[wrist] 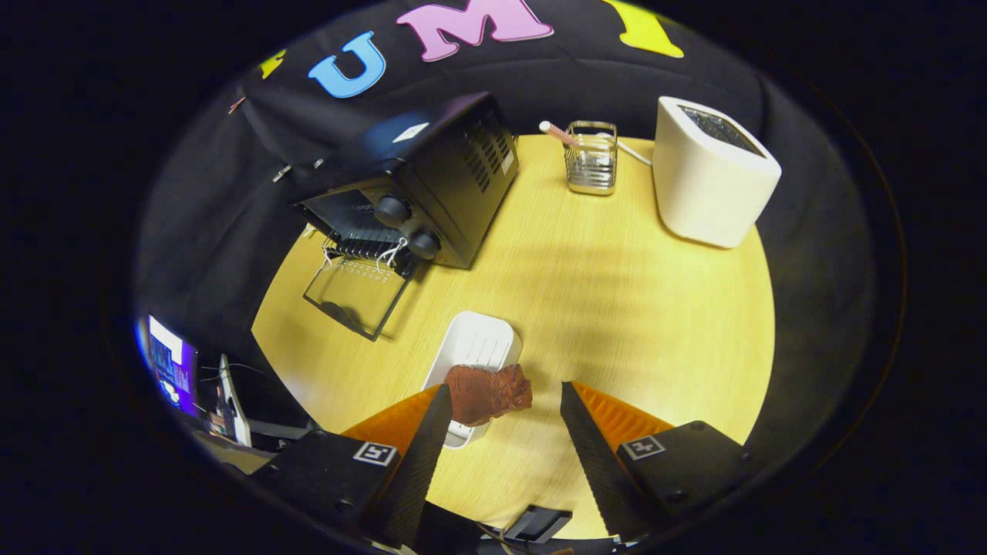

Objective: Open the toaster oven, put the food inside, and close the toaster oven door.

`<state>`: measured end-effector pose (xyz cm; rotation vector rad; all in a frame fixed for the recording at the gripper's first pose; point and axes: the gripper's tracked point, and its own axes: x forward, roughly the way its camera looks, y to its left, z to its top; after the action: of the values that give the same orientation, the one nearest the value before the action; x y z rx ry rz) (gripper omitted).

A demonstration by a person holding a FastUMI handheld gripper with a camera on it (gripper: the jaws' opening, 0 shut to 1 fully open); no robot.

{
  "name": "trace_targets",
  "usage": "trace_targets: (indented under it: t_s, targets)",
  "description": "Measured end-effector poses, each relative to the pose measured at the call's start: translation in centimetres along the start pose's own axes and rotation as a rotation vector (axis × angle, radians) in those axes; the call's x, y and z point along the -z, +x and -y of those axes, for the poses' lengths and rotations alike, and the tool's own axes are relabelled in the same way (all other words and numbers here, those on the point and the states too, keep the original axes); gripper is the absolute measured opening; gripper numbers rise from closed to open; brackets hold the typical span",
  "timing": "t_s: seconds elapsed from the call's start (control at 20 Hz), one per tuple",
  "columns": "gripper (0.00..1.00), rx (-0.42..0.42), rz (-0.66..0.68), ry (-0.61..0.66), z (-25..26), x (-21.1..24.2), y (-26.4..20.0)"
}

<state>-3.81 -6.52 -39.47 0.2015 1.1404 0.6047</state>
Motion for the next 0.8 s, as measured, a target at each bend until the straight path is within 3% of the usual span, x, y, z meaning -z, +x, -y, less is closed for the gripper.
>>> trace_targets:
  t_s: [0.2, 0.35, 0.5, 0.6, 0.65, 0.8]
  targets:
    - [0.73, -0.067, -0.049, 0.058, 0.4, 0.0, 2.1]
    - [0.45, -0.116, -0.094, 0.083, 0.2, 0.7, 2.8]
    - [0.38, -0.145, -0.136, 0.102, 0.5, 1.3, 2.6]
    - [0.25, -0.188, -0.105, 0.156, -0.4, 0.7, 2.1]
    - [0.17, -0.176, -0.081, 0.166, -0.4, 0.5, 2.0]
    - [0.11, -0.103, -0.002, 0.150, 0.2, -0.2, 0.7]
